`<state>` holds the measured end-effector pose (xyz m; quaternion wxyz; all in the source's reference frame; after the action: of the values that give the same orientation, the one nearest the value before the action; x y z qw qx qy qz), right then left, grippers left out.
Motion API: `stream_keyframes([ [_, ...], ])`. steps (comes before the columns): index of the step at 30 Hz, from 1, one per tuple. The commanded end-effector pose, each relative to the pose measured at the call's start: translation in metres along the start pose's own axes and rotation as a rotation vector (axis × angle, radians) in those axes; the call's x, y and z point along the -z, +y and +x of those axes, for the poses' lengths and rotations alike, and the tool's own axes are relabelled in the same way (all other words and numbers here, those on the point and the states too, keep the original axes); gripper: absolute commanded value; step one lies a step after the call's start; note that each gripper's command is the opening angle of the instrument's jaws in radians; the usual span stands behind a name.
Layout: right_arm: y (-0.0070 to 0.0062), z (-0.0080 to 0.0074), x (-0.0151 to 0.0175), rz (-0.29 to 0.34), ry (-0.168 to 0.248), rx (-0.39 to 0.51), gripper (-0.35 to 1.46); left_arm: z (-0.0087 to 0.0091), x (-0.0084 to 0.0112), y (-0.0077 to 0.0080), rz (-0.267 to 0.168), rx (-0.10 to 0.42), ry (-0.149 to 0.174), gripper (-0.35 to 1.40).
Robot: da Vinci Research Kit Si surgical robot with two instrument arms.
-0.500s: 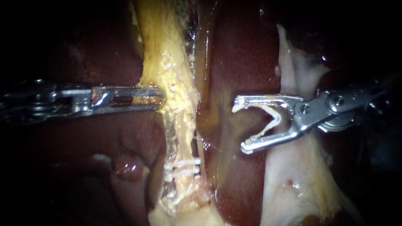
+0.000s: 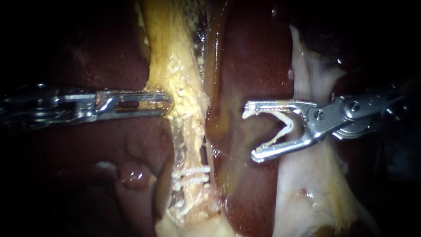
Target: Clipping third clip left tube
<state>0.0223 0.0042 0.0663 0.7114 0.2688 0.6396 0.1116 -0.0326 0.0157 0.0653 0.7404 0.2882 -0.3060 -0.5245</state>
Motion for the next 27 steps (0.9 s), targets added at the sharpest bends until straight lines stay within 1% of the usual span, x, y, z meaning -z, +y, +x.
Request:
stream_keyframes([
  [1, 0.0001, -0.0005, -0.0006, 0.005, -0.01, -0.015, 0.59, -0.0002, 0.0009, -0.0002, -0.004, 0.004, -0.004, -0.35],
  [3, 0.0002, -0.0013, -0.0016, 0.013, -0.017, -0.051, 0.59, -0.0005, 0.002, -0.0006, -0.009, 0.007, -0.007, -0.35],
  [4, 0.0002, -0.0019, -0.0023, 0.02, -0.022, -0.083, 0.59, -0.0007, 0.0028, -0.0009, -0.013, 0.009, -0.006, -0.35],
  [5, 0.0003, -0.0024, -0.0028, 0.022, -0.028, -0.092, 0.59, -0.0008, 0.0033, -0.0012, -0.013, 0.011, -0.008, -0.35],
  [8, 0.0005, -0.0039, -0.0044, 0.029, -0.07, -0.113, 0.59, -0.0011, 0.0048, -0.0022, -0.003, 0.018, -0.018, -0.35],
  [9, 0.0005, -0.0044, -0.0047, 0.033, -0.076, -0.134, 0.59, -0.0012, 0.0053, -0.0026, -0.001, 0.02, -0.019, -0.35],
  [12, 0.0011, -0.0061, -0.0061, 0.038, -0.092, -0.174, 0.59, -0.0016, 0.0067, -0.0037, 0.006, 0.027, -0.027, -0.35],
  [14, 0.0016, -0.0069, -0.0068, 0.04, -0.099, -0.188, 0.59, -0.0018, 0.0073, -0.0042, 0.011, 0.03, -0.033, -0.35],
  [17, 0.0023, -0.0081, -0.0078, 0.036, -0.111, -0.207, 0.59, -0.0019, 0.0081, -0.0046, 0.013, 0.033, -0.038, -0.35],
  [22, 0.0035, -0.0098, -0.0089, 0.031, -0.116, -0.231, 0.59, -0.0018, 0.0083, -0.0047, 0.013, 0.034, -0.038, -0.35],
  [27, 0.0045, -0.0105, -0.0094, 0.029, -0.116, -0.236, 0.59, -0.0018, 0.0083, -0.0048, 0.013, 0.034, -0.038, -0.35],
])
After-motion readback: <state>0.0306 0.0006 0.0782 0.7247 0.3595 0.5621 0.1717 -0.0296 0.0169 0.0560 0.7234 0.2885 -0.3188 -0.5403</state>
